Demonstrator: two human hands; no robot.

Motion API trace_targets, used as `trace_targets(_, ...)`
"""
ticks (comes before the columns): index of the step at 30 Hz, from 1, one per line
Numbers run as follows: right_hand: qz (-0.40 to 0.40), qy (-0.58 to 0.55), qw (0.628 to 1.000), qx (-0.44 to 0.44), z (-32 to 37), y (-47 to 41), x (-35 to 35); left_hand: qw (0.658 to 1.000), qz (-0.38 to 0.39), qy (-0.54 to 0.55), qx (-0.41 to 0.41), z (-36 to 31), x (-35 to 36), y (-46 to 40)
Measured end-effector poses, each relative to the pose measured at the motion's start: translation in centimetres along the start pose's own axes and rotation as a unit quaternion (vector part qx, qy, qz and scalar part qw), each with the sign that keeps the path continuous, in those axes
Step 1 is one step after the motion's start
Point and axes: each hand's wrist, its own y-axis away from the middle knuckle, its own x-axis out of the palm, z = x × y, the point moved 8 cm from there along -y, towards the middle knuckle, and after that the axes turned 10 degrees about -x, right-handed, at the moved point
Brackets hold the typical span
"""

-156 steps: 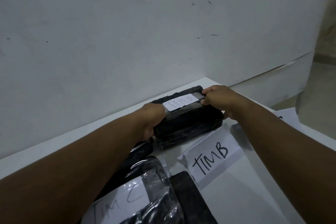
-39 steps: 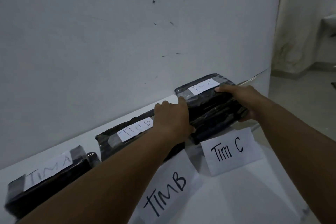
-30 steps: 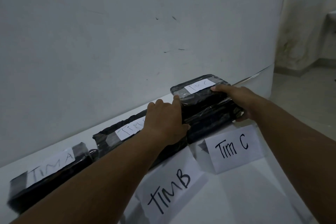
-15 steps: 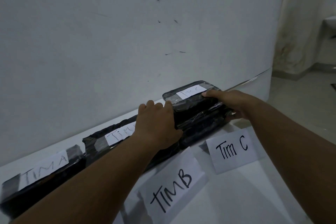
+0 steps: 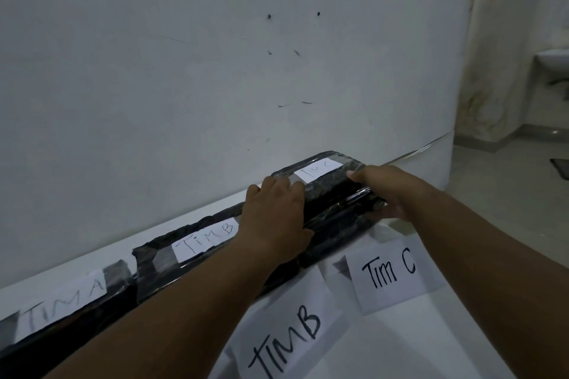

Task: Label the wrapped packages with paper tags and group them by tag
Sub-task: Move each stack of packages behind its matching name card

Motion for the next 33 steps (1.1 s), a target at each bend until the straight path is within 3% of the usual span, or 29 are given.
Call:
trace_targets(14, -0.027, -0.044, 0.999, -0.013, 1.6, -6.9, 6.0, 0.987, 0.098, -0.044, -0.117, 4.4, 2.5, -6.0)
trace_targets(21, -0.016, -0.043, 0.999, -0.010, 2.0, -8.8, 8.9, 0.984, 0.097, -0.060, -0.136, 6.9, 3.6, -7.0)
trace_targets(33, -0.054, 0.008, 0.997, -0.057, 1.0, -10.7, 10.3, 0.983, 0.101, 0.017, -0.150, 8.7, 3.7, -6.3)
